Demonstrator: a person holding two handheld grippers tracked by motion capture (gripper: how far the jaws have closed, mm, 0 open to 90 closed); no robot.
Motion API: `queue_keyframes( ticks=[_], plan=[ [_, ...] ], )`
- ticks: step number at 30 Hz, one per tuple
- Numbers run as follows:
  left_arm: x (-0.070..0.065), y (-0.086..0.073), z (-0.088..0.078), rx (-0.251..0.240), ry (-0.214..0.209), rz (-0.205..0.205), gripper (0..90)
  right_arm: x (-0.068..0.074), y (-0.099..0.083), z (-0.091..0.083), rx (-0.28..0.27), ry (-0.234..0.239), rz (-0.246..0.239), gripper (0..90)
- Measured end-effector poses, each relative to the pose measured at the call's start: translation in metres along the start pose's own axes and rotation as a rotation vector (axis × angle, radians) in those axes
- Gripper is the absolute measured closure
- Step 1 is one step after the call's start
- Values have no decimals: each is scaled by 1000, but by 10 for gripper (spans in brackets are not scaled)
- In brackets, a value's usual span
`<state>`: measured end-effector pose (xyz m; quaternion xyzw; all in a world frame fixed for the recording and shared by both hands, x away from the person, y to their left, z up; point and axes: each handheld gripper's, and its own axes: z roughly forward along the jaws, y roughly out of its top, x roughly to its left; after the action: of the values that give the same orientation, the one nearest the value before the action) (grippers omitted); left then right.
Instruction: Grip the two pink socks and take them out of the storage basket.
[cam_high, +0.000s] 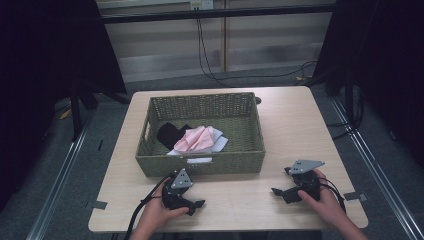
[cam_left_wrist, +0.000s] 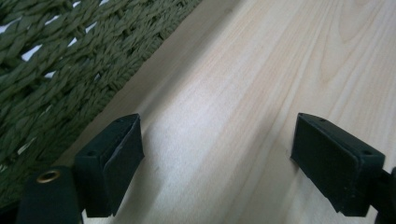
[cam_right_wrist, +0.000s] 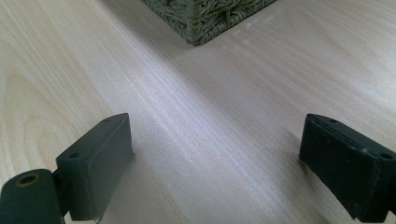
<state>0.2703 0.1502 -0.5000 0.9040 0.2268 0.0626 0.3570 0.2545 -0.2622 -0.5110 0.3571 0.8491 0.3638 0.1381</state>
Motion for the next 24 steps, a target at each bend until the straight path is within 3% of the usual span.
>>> queue_keyframes(
  ticks=[10,24],
  plan=[
    [8,23,-16,73,-58,-49,182,0,0,0,0,0,-1,89],
    [18,45,-34,101,-77,-66,187,0,0,0,0,0,-2,89]
  ],
)
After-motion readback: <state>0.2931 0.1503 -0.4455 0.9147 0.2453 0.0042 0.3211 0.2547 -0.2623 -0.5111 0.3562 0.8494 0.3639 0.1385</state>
